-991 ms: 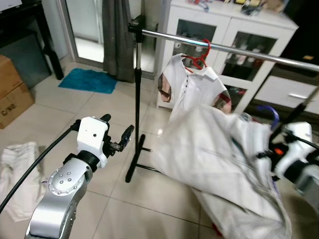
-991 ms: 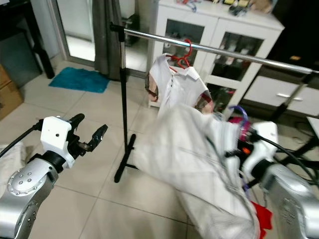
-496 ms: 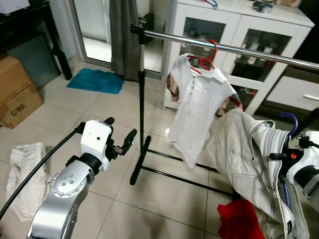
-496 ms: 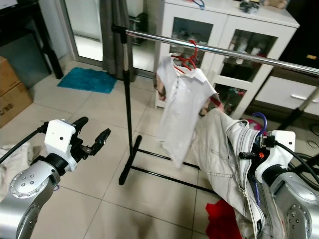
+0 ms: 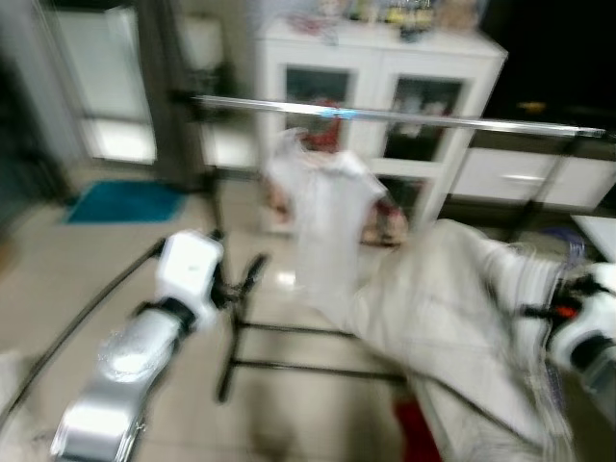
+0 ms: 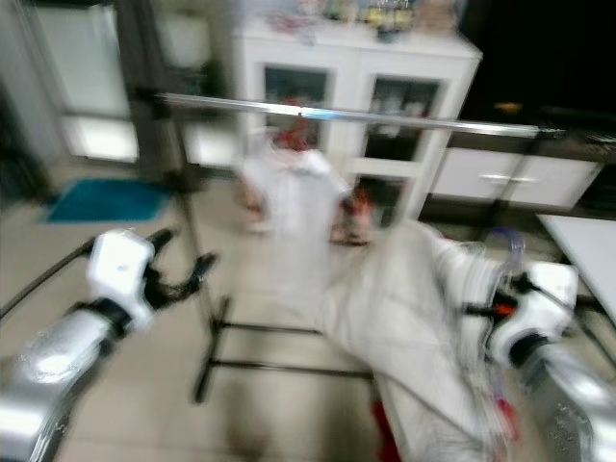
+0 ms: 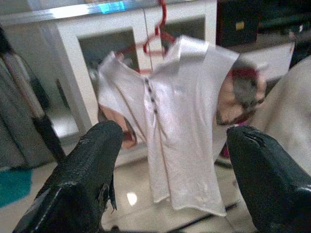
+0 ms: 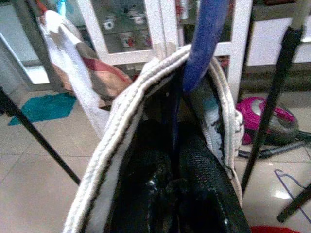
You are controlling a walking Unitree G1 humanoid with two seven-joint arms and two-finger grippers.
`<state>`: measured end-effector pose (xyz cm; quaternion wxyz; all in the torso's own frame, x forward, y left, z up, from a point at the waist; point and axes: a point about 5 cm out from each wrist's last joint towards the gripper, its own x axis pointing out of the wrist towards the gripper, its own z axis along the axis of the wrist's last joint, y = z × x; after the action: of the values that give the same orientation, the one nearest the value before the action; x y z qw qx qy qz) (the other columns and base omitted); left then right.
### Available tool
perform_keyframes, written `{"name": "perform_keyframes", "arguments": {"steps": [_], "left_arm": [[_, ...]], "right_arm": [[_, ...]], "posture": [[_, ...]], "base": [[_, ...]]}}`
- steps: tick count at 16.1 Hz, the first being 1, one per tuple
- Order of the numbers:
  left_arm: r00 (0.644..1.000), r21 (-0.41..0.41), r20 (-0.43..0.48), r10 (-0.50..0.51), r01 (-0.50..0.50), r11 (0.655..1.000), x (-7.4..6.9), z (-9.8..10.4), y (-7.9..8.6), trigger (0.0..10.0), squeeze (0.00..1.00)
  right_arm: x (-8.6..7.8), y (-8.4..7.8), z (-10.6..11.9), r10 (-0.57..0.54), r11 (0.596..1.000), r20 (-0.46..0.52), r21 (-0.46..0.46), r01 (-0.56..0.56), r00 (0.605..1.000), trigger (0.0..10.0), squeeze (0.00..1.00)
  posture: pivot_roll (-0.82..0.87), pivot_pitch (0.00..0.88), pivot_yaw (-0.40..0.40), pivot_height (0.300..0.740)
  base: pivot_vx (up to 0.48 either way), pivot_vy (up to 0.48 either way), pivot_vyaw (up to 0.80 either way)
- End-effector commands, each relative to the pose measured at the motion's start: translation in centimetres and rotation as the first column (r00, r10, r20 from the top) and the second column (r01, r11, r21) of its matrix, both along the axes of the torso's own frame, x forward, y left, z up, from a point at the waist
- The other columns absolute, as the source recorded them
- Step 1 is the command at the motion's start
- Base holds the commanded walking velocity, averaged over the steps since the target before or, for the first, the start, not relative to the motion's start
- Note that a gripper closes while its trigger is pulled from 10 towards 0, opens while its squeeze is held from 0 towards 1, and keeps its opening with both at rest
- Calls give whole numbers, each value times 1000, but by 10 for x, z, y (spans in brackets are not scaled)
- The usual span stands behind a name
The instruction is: Hang hanger
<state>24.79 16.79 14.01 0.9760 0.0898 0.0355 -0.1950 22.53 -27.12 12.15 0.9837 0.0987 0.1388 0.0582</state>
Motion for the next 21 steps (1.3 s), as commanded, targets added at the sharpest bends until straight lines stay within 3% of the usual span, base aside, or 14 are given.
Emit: {"name": "perform_keyframes", "arguments": {"steps": [1,5,6,8,10,14,21], "left_arm": [[999,-15,15,-39,39,999,1,4,-10,10000,0],[999,-32,30,-36,37,999,3,8,-12,10000,0],[998,-32,45,-37,38,999,4,11,-13,10000,0],[998,-33,58,-33,35,999,4,15,-14,10000,0],[997,-33,67,-29,31,999,3,18,-14,10000,0],[996,-20,73,-47,48,999,2,21,-16,10000,0],[991,-8,67,-115,116,993,-1,24,-25,10000,0]], "right_arm": [[2,-8,20,-16,999,79,-45,20,997,10000,0],[19,15,24,79,997,119,-26,-76,990,10000,0],[33,31,20,118,993,122,-18,-117,985,10000,0],[46,49,22,174,985,130,-15,-174,976,10000,0],[49,57,24,203,979,140,-15,-203,969,10000,0],[53,66,23,217,976,152,6,-220,964,10000,0],[62,73,31,174,981,217,50,-189,961,10000,0]], "posture": [[49,0,-50,740],[52,0,-55,740],[60,0,-61,740],[70,0,-74,740],[77,0,-83,740],[82,0,-83,740],[88,0,-90,740]], "base": [[379,0,-456],[378,0,0],[379,0,0],[379,0,0],[377,0,800],[379,0,742],[98,0,0]]}}
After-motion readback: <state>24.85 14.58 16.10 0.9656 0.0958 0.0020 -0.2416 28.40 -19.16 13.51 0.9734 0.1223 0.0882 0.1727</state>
